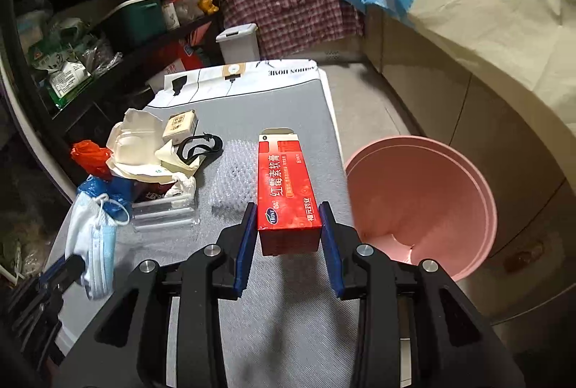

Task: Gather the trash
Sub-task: 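Close the left tool on the blue mask while the right tool grasps the red box, then carry both items over the pink bin and open both tools to drop them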

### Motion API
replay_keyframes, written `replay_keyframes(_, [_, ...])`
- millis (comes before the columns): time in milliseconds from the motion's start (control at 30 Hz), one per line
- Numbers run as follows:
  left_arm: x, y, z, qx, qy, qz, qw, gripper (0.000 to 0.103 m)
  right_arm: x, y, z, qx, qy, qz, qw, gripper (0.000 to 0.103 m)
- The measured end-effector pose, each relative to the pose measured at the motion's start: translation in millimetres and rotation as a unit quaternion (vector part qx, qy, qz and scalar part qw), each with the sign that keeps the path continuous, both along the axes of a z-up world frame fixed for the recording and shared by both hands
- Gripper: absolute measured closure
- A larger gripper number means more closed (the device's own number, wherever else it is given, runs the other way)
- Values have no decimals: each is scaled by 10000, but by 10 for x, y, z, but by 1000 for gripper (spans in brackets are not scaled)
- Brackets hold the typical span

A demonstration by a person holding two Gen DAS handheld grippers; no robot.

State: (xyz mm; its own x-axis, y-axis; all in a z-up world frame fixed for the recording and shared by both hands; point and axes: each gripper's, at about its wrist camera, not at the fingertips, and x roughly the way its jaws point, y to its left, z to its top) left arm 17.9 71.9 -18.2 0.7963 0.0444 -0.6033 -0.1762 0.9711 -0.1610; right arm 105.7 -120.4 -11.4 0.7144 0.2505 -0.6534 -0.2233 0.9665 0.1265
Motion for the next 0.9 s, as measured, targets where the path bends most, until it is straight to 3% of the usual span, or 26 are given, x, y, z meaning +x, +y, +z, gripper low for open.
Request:
replay_keyframes(467, [21,-184,245,45,-113,-276,9995,95,-376,-324,395,-128,-528,-13,9985,68])
replay_keyframes(900, [313,-632,431,161,-165,-686,9974,95,-400,-902,574,-116,-794,-446,9958,68])
